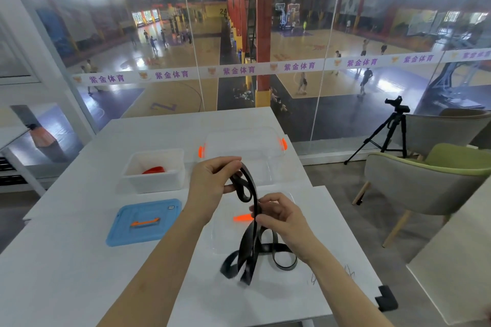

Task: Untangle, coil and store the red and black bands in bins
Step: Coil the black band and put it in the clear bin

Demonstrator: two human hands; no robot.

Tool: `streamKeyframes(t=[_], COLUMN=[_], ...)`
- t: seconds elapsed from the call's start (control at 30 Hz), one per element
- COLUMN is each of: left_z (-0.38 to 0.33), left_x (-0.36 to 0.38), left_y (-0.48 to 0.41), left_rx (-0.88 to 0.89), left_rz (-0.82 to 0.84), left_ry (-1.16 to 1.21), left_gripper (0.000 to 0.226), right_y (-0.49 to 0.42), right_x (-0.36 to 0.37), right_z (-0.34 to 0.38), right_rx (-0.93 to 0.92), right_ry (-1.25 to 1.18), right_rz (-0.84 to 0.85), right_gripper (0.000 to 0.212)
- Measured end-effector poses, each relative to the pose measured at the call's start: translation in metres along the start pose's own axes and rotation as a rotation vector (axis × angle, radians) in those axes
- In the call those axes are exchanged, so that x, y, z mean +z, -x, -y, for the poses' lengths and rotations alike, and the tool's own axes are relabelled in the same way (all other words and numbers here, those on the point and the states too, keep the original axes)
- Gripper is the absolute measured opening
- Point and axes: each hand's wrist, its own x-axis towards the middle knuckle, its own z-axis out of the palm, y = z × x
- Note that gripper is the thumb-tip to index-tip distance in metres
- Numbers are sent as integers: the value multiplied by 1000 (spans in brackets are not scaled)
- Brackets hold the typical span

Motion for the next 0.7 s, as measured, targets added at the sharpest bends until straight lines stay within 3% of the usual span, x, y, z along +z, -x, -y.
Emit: streamKeyframes(t=[0.37, 0.7], left_z=[-3, 8], left_x=[-9, -19], left_y=[4, 11], left_rx=[32, 38], left_rz=[-46, -121], left_ry=[19, 83], left_gripper=[13, 10], right_y=[-9, -13], right_x=[13, 38], right_z=[6, 15], right_rx=[-160, -157], right_ry=[37, -3], right_rz=[-266, -311], right_gripper=[16, 24])
